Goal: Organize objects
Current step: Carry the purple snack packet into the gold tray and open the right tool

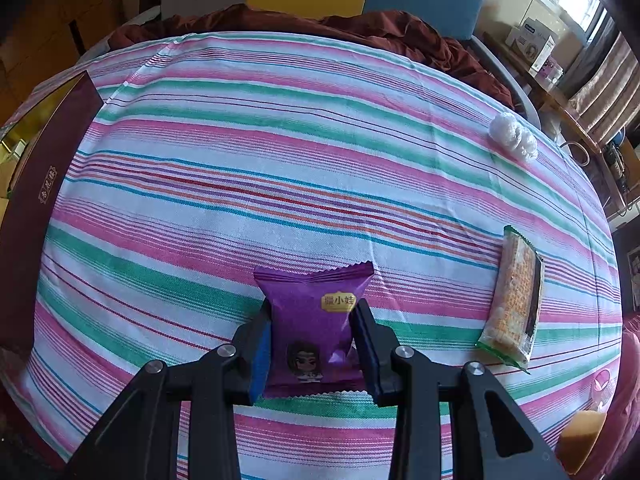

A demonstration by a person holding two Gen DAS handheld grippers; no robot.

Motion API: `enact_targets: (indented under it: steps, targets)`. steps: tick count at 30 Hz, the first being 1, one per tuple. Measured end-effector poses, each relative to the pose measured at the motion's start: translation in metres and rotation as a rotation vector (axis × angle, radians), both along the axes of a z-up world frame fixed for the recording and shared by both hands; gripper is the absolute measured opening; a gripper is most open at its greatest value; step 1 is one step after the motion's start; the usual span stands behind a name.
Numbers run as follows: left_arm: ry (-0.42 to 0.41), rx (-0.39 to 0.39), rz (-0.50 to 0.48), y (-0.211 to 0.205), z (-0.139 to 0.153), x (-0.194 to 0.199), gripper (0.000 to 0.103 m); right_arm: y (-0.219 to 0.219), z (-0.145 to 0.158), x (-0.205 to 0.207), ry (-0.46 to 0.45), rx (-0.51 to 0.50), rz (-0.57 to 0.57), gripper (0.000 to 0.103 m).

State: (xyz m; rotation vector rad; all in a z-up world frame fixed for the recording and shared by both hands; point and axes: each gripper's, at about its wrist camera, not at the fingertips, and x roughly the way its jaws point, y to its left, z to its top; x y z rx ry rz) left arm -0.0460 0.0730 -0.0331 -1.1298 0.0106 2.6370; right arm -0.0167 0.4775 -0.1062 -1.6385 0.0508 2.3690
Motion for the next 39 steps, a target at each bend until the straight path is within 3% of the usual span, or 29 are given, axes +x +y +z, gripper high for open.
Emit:
enact_targets:
  steps: [10,15,21,26,32,39]
  targets:
    - [0.012,0.002,-0.003,-0.015,0.004,0.020,0.066,-0.014,0.004,0.005,-0.020,-0.002,-0.033,0.036]
    - [0.007,0.016,0.012,-0.027,0.003,0.024,0.066,-0.029,0.025,-0.002,0.046,-0.122,-0.049,0.036]
    - [-0.008,0.038,0.054,-0.044,-0.001,0.024,0.066,-0.097,0.080,-0.023,0.183,-0.211,0.086,0.036]
    - [-0.017,0.052,0.080,-0.055,-0.004,0.024,0.066,-0.169,0.101,-0.051,0.224,-0.266,0.248,0.036]
    - [-0.028,0.068,0.102,-0.067,-0.006,0.023,0.066,-0.224,0.074,-0.100,0.166,-0.268,0.323,0.036]
    - [-0.051,0.083,0.126,-0.078,-0.013,0.017,0.066,-0.251,0.026,-0.130,0.034,-0.252,0.299,0.037]
